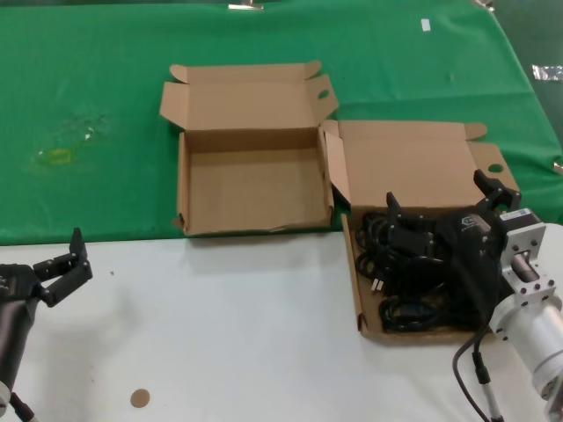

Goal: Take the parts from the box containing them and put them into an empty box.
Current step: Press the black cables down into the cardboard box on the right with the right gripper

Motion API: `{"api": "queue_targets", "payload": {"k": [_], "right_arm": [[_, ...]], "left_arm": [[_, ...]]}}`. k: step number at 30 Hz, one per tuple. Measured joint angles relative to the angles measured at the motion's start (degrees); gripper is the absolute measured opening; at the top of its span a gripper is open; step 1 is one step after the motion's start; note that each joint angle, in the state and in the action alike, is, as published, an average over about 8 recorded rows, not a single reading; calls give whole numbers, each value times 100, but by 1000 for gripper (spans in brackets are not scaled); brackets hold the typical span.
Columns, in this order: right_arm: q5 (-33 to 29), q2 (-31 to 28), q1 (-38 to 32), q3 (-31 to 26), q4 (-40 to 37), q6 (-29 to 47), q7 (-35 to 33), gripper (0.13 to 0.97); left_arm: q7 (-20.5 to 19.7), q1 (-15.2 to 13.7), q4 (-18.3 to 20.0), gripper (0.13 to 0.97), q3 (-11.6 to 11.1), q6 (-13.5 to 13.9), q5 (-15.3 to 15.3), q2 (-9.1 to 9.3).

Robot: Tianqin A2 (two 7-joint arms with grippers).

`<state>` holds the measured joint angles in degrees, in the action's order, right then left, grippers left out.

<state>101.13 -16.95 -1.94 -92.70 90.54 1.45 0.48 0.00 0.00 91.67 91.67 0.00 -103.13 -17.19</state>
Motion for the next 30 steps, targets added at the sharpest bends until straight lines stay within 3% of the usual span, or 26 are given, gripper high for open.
{"api": "queue_targets", "payload": {"k": [30], "right_arm": [[0,0,0,0,0,0,0,966]], "left_arm": [[0,0,0,966,0,0,0,0]]}}
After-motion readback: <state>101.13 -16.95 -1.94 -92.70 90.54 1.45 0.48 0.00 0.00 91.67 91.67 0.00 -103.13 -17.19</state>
